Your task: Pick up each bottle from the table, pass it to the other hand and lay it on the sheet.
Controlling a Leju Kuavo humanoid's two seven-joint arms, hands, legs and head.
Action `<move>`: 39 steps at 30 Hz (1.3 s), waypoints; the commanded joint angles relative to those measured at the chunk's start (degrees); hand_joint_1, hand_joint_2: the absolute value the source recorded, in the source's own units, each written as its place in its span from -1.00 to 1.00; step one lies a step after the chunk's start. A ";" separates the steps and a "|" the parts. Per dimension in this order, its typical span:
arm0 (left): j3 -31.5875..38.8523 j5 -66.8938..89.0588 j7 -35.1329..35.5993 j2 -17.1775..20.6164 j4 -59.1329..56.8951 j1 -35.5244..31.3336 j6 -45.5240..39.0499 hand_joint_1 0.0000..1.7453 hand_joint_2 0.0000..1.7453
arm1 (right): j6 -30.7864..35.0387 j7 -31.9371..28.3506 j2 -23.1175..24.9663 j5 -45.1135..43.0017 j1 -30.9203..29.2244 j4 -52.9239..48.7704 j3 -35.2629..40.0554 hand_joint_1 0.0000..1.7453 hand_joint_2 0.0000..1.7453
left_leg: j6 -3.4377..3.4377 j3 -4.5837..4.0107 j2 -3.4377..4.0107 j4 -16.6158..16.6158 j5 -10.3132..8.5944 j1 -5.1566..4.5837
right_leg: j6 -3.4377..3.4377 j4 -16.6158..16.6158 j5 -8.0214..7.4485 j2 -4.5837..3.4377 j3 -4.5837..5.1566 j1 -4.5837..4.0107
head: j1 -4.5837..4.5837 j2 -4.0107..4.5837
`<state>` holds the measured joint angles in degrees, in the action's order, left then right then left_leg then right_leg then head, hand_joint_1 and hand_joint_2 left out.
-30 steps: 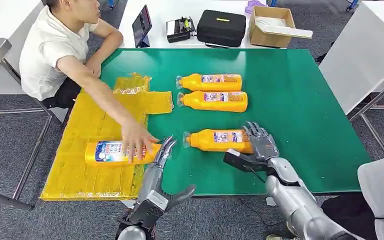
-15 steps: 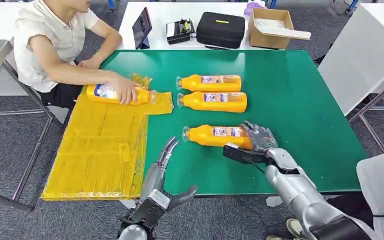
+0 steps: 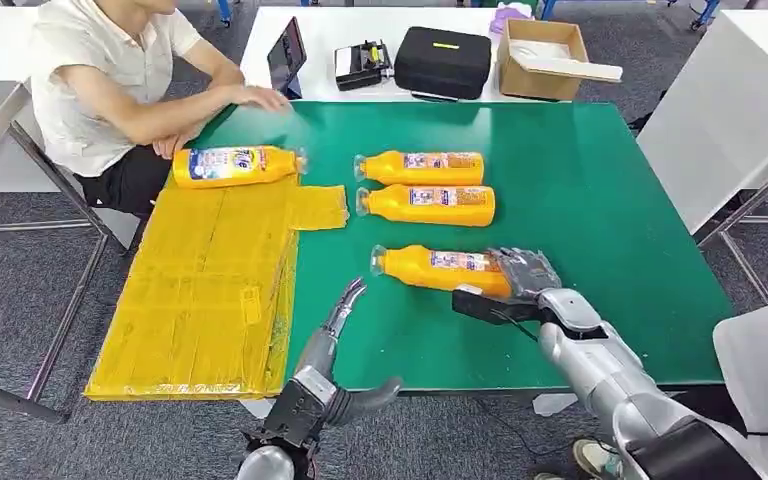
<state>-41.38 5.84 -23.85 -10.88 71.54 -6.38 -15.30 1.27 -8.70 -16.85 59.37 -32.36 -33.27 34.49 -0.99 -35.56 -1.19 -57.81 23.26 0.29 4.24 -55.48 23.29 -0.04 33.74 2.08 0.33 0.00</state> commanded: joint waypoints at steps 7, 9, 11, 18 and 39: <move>-0.71 -4.87 -2.13 0.53 -1.43 -1.34 1.53 -1.00 1.00 | -2.72 -11.24 -0.55 -16.12 9.08 -4.08 -5.75 1.00 1.00 | 0.06 0.20 -0.07 0.07 0.03 0.13 | -0.26 0.15 0.01 0.23 -0.84 -0.17 | 0.00 0.00; 0.91 -12.98 -0.69 0.05 0.85 0.22 4.26 -1.00 1.00 | -1.90 -12.90 -0.02 -21.50 12.80 -11.03 -8.91 1.00 1.00 | 0.04 0.15 -0.12 0.03 0.01 0.11 | -0.19 0.10 0.01 0.23 -0.75 -0.14 | 0.00 0.00; 1.65 -19.19 -0.01 0.27 3.07 1.13 4.55 -1.00 1.00 | -2.76 -12.32 0.23 -25.40 15.56 -18.49 -10.39 1.00 1.00 | 0.05 0.12 -0.05 0.01 0.05 0.15 | -0.20 0.10 0.01 0.13 -0.73 -0.18 | -0.02 0.00; 4.46 -22.22 -2.76 -0.65 0.21 1.19 -5.00 -1.00 1.00 | -4.46 -15.52 2.15 -34.48 21.76 -36.36 -12.81 1.00 1.00 | 0.13 -0.08 0.11 0.01 0.11 0.07 | -0.20 0.00 -0.02 -0.02 -0.50 -0.11 | -0.02 0.00; 10.04 -33.40 -5.27 -2.14 -0.70 1.20 -9.42 -1.00 1.00 | -2.87 -15.88 3.06 -35.28 22.54 -42.41 -9.78 1.00 1.00 | 0.10 -0.51 0.22 -0.02 0.17 0.07 | -0.31 -0.03 0.05 -0.09 -0.08 -0.11 | -0.02 0.00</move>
<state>-33.55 -26.23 -29.49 -12.66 73.42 -4.21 -24.50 -1.92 -24.37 -14.86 24.57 -8.63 -74.95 24.35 -0.94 -36.34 -1.18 -57.80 23.28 0.30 4.22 -55.53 23.25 -0.02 33.90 2.08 0.31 0.00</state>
